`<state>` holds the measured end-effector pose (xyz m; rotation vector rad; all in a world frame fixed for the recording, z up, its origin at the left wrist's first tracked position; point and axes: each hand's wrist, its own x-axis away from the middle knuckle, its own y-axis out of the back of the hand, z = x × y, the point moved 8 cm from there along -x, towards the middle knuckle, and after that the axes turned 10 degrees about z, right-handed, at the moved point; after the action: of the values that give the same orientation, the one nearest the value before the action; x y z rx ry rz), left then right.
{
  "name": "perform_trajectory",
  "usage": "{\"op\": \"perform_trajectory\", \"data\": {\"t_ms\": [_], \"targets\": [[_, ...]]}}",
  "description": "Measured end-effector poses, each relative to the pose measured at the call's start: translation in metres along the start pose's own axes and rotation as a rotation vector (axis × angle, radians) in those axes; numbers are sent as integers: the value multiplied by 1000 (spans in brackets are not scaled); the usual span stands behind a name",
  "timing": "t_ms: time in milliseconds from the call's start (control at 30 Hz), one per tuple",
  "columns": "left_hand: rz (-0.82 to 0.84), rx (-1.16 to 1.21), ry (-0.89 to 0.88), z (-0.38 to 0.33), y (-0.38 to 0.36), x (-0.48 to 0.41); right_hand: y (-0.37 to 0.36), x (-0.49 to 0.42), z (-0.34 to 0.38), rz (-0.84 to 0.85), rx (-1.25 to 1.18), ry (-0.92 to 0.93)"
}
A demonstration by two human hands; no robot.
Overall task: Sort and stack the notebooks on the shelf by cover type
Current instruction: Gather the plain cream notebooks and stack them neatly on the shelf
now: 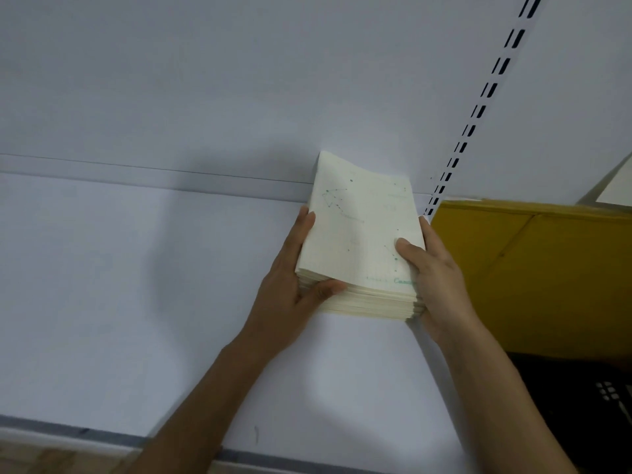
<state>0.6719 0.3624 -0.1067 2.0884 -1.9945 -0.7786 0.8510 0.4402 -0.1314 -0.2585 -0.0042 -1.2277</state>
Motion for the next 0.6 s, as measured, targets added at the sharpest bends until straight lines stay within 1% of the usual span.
{"op": "perform_trajectory", "data": {"t_ms": [33, 100, 233, 267, 333, 367, 400, 467, 600], "targets": [[4, 2, 6, 0, 0, 0, 0, 0, 0, 2, 15, -2], [11, -2, 23, 0, 0, 1, -1, -1, 8, 5, 128, 34], [47, -58, 71, -4, 13, 4, 0, 8, 24, -64, 488, 3], [56, -99, 68, -6, 19, 7, 0, 13, 32, -109, 624, 15], [43, -174, 56, -9, 34, 18, -8, 28, 55, -252, 937, 117], [28, -201, 50, -10, 42, 24, -15, 39, 67, -332, 1052, 190], [11, -228, 43, -12, 50, 32, -24, 50, 76, -398, 1116, 256], [-13, -275, 35, -13, 66, 51, -48, 66, 84, -447, 1135, 345], [-37, -353, 6, -13, 113, 110, -127, 95, 73, -355, 1113, 399]]}}
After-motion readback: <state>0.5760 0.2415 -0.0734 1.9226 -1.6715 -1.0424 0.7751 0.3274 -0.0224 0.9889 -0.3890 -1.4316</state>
